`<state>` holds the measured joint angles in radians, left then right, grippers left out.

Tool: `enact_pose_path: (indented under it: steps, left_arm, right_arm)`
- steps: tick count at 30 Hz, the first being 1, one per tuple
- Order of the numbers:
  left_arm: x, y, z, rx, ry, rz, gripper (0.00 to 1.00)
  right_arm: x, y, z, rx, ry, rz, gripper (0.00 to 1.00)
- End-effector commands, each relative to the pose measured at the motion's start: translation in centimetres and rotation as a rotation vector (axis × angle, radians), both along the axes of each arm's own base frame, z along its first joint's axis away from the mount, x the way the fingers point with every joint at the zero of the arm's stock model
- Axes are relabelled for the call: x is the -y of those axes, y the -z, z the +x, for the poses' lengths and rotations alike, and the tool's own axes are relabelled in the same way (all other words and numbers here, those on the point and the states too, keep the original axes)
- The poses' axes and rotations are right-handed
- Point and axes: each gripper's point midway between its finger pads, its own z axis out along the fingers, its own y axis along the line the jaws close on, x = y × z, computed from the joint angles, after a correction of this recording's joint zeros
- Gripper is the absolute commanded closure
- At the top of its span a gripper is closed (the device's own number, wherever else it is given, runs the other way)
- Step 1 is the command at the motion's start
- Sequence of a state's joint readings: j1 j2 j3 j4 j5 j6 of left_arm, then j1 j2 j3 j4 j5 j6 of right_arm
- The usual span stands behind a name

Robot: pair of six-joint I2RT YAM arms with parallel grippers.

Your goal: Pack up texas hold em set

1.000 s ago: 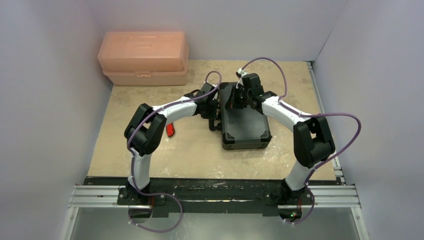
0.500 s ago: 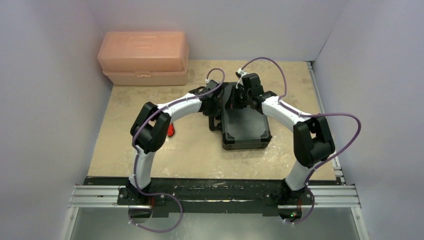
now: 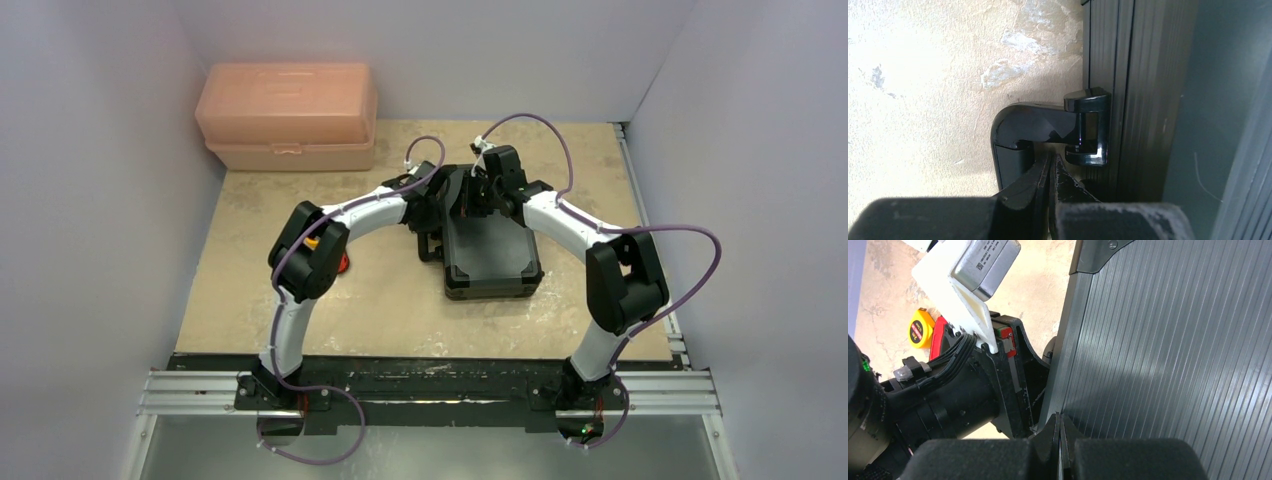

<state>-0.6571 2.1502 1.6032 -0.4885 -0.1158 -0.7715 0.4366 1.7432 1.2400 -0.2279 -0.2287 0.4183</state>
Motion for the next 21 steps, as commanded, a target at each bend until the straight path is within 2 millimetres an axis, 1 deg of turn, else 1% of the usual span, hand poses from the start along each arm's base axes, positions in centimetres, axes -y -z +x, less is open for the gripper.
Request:
enact_pose_path:
  steps: [1,3,5,8,11,14,17,21]
  left_arm:
    - [1.3,-0.5,-3.4,-0.066,0.055,-0.033,1.00]
    - [1.0,-1.5,-3.1,-0.022,0.061,-0.019,1.00]
    - [0.9,-3.0,-2.7,0.032,0.082,-0.025,1.00]
    - [0.4,-5.8,-2.1,0.098,0.122,0.004,0.96]
    - [-0.4,-7.8,-1.5,0.132,0.132,0.035,0.94]
    - [-0.6,-8.0,-1.8,0.108,0.126,0.025,0.97]
    - [-0.9,-7.3,-2.6,0.070,0.109,0.023,1.00]
    - [-1.0,-6.3,-3.1,0.055,0.107,0.017,1.00]
  right_arm:
    - [3.0,6.7,-4.5,-0.233,-0.007,-0.177,1.00]
    - [2.8,6.6,-4.5,-0.233,-0.009,-0.170,1.00]
    - [2.7,6.5,-4.4,-0.232,-0.009,-0.166,1.00]
    - [2.7,6.3,-4.4,-0.230,-0.009,-0.164,1.00]
    - [2.8,6.0,-4.4,-0.225,-0.008,-0.166,1.00]
    - [2.9,5.9,-4.5,-0.222,-0.006,-0.169,1.00]
    - [2.9,5.7,-4.6,-0.222,-0.005,-0.168,1.00]
    - [3.0,5.7,-4.7,-0.221,-0.004,-0.168,1.00]
